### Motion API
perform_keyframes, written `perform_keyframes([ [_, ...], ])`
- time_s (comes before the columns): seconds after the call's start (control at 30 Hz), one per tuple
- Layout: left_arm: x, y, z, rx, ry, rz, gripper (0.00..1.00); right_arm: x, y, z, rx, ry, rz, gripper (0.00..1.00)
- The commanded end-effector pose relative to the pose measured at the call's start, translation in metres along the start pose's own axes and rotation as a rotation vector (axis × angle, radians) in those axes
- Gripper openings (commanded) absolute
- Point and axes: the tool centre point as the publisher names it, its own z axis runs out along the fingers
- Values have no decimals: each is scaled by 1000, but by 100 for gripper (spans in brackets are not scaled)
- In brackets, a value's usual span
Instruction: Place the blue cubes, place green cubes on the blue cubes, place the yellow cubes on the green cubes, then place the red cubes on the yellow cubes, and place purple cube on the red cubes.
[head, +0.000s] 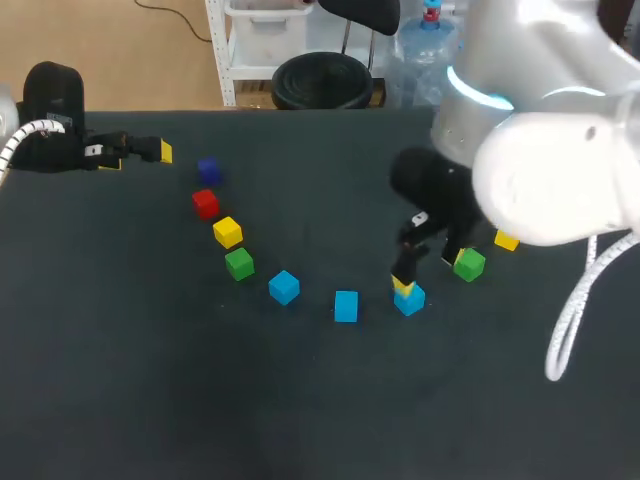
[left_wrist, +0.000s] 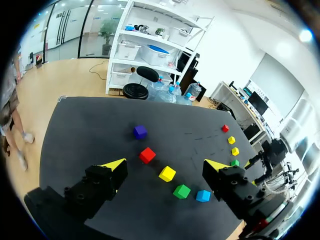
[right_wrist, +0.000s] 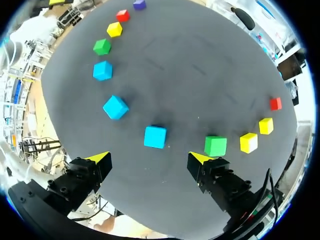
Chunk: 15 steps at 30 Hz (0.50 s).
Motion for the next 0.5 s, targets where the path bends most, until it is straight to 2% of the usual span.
perform_keyframes([
  [0.03,1,2,0,10,-6,2,100,-11,7,9,23,40,-1,100],
  [0.5,1,2,0,10,-6,2,100,-14,-3,36,15,106,14,100],
])
